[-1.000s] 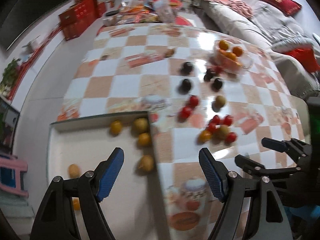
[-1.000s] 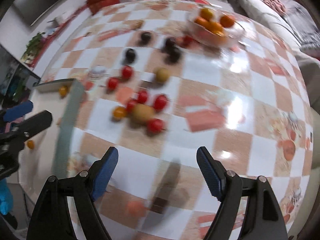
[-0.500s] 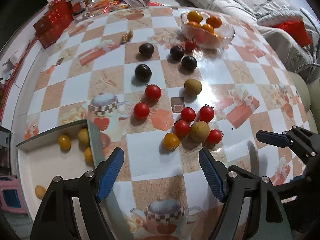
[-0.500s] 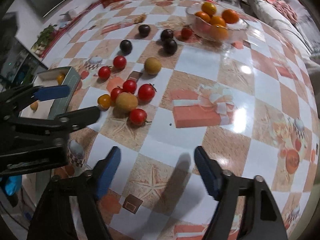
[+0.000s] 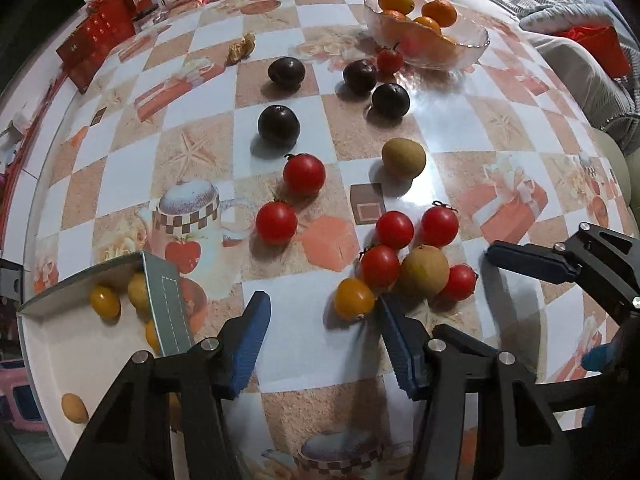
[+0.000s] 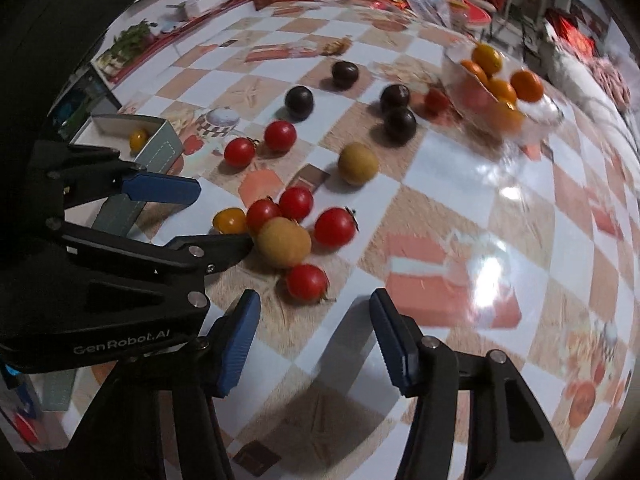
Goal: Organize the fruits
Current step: 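Grasp a red cherry tomato with the right gripper while the left grasps an orange one, then carry both held cherry tomatoes over the white tray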
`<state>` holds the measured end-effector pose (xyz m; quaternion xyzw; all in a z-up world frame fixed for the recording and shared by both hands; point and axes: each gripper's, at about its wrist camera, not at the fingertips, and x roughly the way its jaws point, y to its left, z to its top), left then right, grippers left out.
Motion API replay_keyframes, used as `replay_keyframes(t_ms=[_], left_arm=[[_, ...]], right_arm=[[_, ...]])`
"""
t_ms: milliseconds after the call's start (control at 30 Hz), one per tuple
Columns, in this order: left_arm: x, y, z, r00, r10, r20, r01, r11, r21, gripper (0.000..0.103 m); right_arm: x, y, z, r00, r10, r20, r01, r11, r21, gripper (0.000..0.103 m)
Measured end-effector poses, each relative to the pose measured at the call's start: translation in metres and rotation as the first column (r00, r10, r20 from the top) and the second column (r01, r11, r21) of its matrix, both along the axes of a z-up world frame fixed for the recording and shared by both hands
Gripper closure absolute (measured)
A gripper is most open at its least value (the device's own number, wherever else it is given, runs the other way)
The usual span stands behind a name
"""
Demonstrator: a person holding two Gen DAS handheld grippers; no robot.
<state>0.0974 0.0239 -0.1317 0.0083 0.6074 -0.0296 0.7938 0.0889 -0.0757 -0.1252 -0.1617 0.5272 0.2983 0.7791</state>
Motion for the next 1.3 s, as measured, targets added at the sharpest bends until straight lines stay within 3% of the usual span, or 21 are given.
replay_keyframes(t_ms=[100, 167, 233, 467, 833, 1300], left_arm=[[0.0, 0.0, -0.001, 1.0, -0.009, 0.0, 0.009, 1.0, 0.001, 0.048], [0.002, -0.002, 0.0, 1.0, -0.02, 0.0, 0.02, 1.0, -0.002, 0.054], [0.004, -0.005, 0.001, 1.0, -0.027, 0.0, 0.027, 1.0, -0.002, 0.06], [0.002, -0.012, 0.004, 1.0, -0.012, 0.008, 0.012, 1.0, -0.025, 0.083], [-0.014, -0.005, 0.019, 0.999, 0.032, 0.021, -0.03, 0.997, -0.073, 0.083], [-0.043, 0.021, 0.061, 0.992, 0.094, 0.08, -0.084, 0.989, -0.12, 0.083]], right_arm=[[-0.001, 0.007, -0.001, 0.998, 0.037, 0.043, -0.035, 0.999, -0.037, 0.054], [-0.002, 0.009, 0.0, 0.997, 0.056, 0.057, -0.054, 0.998, -0.043, 0.074], [-0.001, 0.008, 0.001, 0.997, 0.056, 0.059, -0.054, 0.998, -0.039, 0.082], [-0.003, -0.018, 0.004, 0.999, -0.034, 0.002, 0.034, 0.999, 0.002, 0.082], [0.0, -0.063, 0.013, 0.96, -0.24, -0.142, 0.254, 0.962, 0.097, 0.082], [-0.011, -0.053, 0.034, 0.959, -0.24, -0.153, 0.257, 0.961, 0.104, 0.082]])
